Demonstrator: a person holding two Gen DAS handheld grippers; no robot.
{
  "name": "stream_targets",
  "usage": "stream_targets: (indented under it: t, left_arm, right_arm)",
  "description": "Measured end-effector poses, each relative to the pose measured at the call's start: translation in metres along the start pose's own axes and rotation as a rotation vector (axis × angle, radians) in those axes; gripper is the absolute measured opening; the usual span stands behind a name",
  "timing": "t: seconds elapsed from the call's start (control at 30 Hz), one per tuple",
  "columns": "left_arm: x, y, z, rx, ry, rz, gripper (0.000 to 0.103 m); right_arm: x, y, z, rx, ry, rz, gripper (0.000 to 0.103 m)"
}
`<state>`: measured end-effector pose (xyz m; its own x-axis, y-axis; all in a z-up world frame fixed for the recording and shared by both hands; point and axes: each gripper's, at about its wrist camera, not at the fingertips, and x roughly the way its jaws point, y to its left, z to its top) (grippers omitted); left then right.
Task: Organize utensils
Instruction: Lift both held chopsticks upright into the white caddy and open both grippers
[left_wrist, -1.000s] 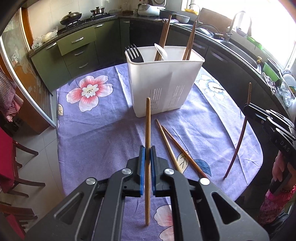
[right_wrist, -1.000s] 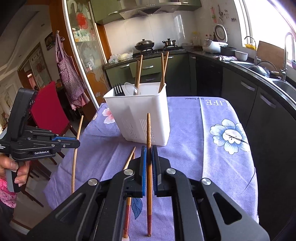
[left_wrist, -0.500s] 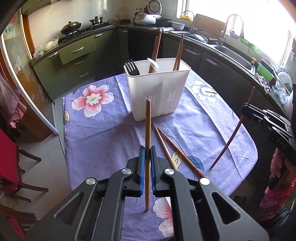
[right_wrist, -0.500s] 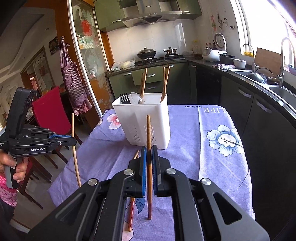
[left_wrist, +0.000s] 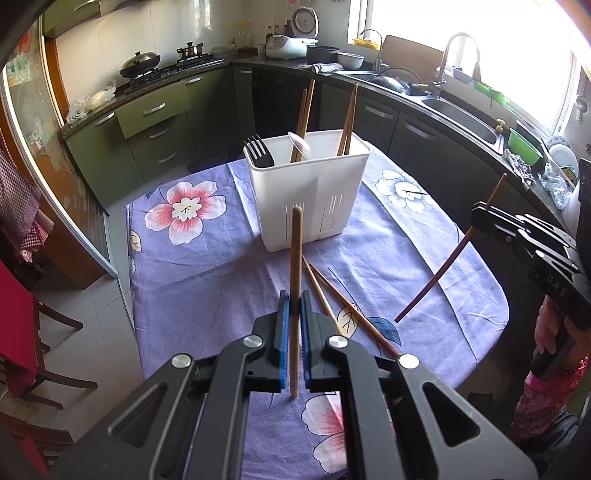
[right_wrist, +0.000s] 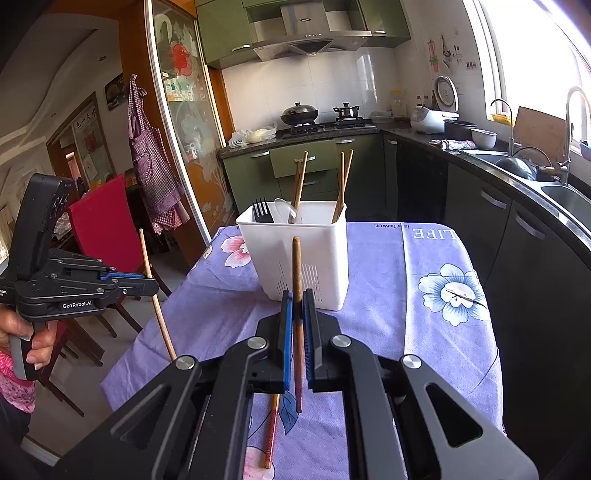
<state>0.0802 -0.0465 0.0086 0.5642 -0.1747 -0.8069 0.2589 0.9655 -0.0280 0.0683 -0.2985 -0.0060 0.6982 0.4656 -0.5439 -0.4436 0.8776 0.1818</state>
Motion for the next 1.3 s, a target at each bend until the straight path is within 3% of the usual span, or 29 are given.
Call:
stream_targets:
  t: [0.57, 0.87, 1.3]
  left_arm:
    - [-0.023, -0.005, 0.043, 0.012, -0.059, -0.048, 0.006]
    - [-0.057, -0.006, 0.097, 0.025, -0.14, -0.07, 0.006]
    - [-0.087, 0.0, 0.166, 0.008, -0.287, -0.029, 0.006]
  right_arm:
    - [0.003, 0.009, 0.038, -0.034, -0.022, 0.035, 0.006]
    - [-0.005, 0.015, 0.095, -0.055, -0.083, 0.053, 0.006]
    - [0.004, 0.001, 0.191, -0.022, -0.202, 0.02, 0.006]
